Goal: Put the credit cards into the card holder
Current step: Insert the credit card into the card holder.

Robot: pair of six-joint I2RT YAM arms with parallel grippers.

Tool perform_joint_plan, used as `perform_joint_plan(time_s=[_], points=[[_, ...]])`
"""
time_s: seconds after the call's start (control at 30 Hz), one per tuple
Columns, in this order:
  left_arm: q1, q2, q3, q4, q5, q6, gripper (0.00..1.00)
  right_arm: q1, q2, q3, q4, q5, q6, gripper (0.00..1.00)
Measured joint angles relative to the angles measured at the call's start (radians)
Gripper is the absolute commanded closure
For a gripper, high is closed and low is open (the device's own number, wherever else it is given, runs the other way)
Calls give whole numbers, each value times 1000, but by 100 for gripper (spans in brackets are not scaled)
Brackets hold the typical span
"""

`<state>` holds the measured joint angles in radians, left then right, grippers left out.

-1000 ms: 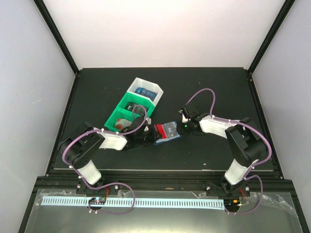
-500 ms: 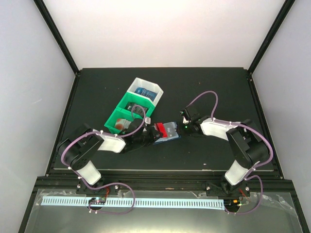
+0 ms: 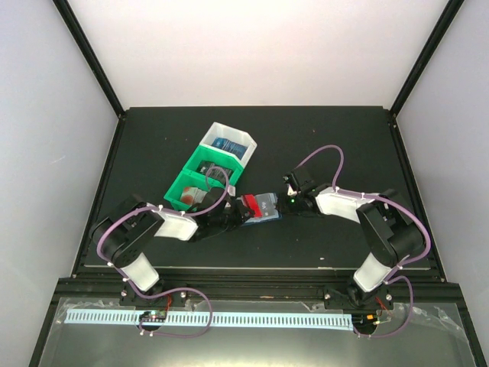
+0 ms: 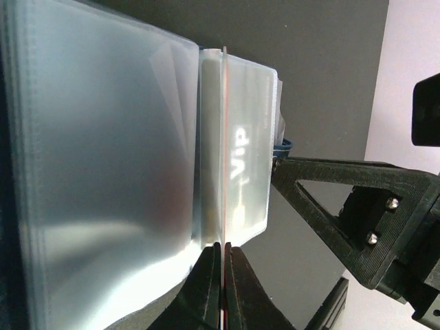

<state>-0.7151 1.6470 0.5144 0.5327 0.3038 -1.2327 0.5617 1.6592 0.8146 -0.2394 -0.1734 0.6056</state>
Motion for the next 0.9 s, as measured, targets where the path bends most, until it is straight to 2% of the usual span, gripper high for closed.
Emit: perform_joint_plan(time_s=[0.4, 0.9], points=[[0, -37, -6, -38, -34, 13, 98, 0, 0, 0, 5, -12, -2, 64], [0, 71, 14, 36, 42, 12, 98, 0, 0, 0, 6, -14, -2, 64]])
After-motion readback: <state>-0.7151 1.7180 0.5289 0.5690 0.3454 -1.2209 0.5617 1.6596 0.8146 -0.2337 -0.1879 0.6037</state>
